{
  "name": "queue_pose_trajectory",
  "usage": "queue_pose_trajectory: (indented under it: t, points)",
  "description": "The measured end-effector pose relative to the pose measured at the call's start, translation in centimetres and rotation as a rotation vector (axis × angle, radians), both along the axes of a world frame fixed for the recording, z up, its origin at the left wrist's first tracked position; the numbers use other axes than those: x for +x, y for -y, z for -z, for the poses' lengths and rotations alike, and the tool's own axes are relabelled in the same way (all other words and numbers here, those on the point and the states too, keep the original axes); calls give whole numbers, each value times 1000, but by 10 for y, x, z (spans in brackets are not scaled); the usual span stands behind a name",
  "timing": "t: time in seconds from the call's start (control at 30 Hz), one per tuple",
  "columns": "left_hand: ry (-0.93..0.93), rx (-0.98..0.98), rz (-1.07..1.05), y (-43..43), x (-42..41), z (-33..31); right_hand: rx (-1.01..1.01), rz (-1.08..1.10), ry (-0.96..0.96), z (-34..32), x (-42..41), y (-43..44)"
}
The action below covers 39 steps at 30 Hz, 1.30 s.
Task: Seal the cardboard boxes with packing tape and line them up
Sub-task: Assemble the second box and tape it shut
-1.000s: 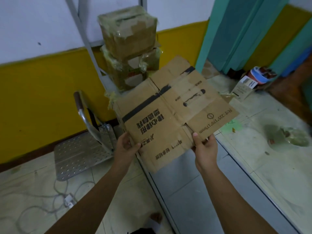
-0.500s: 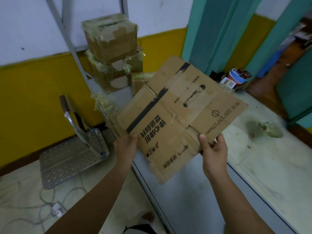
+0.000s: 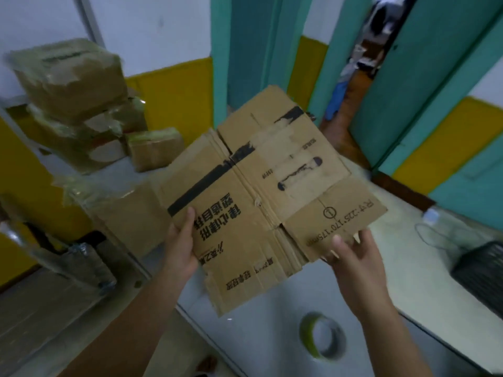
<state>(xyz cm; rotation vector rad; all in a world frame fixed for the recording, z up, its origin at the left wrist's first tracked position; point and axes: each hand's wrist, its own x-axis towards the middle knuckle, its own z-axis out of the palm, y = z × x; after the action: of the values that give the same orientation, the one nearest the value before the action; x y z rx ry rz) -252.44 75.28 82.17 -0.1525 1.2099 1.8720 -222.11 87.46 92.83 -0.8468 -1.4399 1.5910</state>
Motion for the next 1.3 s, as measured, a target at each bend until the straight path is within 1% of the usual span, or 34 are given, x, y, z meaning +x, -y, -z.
queue_pose_trajectory:
  t: [0.07,0.13,0.17,0.27,0.33,0.37,0.43,0.5,0.57,0.7,0.87,1.0,1.1,1.17,1.3]
  points:
    - [-79,-4,50,-13,15,-3,-64,177,-44,-14,36,-14]
    - [-153,-19,104,-28,32,-9,-49,326,68,-26,74,-29]
    - [-188,-16,137,-36,41,-12,-13,349,150,-29,93,-36]
    - [-308,49,222,-61,68,-23,121,268,421,-33,147,-45]
    - [-385,88,269,-75,83,-30,152,268,569,-35,175,-41]
    - [-414,104,297,-80,90,-33,151,275,627,-35,188,-37]
    - [-459,129,371,-89,108,-38,134,290,681,-32,209,-28]
    - [-486,151,423,-94,123,-42,177,286,683,-29,217,-18]
    - [-501,146,452,-99,142,-47,211,311,637,-27,225,-5]
    - [-540,162,518,-111,178,-46,210,336,549,-19,241,18]
    - [-574,171,664,-124,226,-48,135,311,436,0,257,34]
    - [-602,268,750,-136,260,-49,60,399,273,9,281,39]
    - [-625,327,817,-141,284,-48,16,468,288,10,291,43]
    - [-619,358,861,-141,294,-44,-50,494,309,9,291,44]
    - [-582,356,957,-132,305,-20,-138,556,330,20,292,42]
